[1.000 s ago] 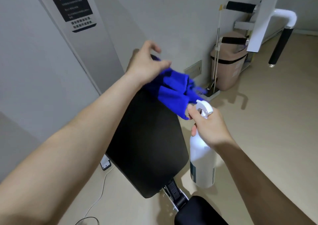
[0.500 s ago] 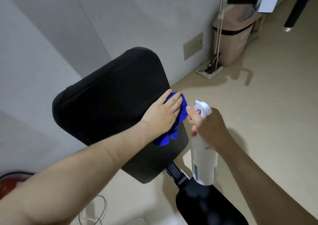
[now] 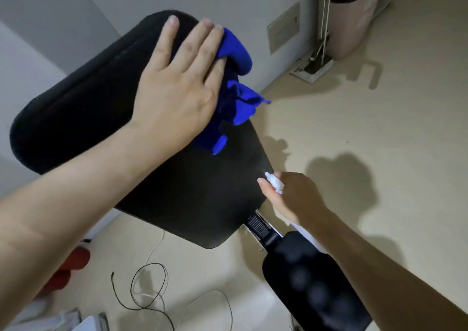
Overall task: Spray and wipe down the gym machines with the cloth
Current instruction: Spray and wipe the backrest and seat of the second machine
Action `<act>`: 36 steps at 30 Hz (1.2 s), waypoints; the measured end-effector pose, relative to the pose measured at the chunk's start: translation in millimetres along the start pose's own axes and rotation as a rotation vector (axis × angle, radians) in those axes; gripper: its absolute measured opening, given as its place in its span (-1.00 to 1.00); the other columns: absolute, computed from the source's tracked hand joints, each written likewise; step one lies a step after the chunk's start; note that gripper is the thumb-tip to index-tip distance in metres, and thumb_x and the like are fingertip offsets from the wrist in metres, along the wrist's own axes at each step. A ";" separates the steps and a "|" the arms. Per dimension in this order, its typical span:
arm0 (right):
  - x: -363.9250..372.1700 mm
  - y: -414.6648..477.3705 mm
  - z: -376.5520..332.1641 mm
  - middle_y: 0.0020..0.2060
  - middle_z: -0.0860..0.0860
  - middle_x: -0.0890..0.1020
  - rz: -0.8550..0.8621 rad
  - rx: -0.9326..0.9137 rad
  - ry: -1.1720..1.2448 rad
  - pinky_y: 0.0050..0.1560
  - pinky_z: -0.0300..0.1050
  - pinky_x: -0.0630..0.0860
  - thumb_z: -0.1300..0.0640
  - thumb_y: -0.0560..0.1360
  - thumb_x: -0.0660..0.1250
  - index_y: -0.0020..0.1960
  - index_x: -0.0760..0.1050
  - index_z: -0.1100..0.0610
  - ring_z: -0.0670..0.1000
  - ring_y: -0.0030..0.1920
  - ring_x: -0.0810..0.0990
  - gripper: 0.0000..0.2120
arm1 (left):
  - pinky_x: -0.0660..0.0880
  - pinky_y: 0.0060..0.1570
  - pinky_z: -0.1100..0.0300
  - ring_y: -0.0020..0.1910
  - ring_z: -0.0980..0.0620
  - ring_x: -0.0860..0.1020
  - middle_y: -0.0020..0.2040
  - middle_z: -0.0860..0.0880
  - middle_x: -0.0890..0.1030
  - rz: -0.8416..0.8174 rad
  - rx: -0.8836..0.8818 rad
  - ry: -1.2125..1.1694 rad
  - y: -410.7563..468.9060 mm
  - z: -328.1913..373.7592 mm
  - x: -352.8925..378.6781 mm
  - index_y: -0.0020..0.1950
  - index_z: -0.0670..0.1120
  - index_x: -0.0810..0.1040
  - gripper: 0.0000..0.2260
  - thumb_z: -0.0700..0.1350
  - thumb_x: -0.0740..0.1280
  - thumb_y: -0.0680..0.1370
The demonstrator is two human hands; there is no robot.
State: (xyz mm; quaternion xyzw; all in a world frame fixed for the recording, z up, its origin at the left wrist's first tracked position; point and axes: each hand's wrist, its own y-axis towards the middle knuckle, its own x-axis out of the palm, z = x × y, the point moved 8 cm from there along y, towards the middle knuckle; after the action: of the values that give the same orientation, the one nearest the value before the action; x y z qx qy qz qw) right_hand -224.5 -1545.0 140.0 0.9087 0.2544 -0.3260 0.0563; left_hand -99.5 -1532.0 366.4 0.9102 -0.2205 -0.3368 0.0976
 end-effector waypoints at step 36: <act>26.0 -18.1 88.0 -0.51 0.02 0.45 -0.068 0.167 0.095 -0.17 0.00 0.52 -0.26 0.51 0.19 -0.42 0.23 0.07 0.13 -0.35 0.50 -0.50 | -0.06 0.46 -0.17 0.55 -0.16 0.08 0.57 -0.20 0.07 -0.229 0.209 -0.033 -46.8 137.3 66.7 0.49 -0.22 0.29 -0.52 -0.15 -0.15 0.63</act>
State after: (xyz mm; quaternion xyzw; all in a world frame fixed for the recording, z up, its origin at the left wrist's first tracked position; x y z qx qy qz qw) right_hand -266.1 -1541.9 56.2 0.9155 0.2596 -0.3044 -0.0428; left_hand -128.8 -1525.8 209.6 0.9289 -0.1508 -0.3357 -0.0404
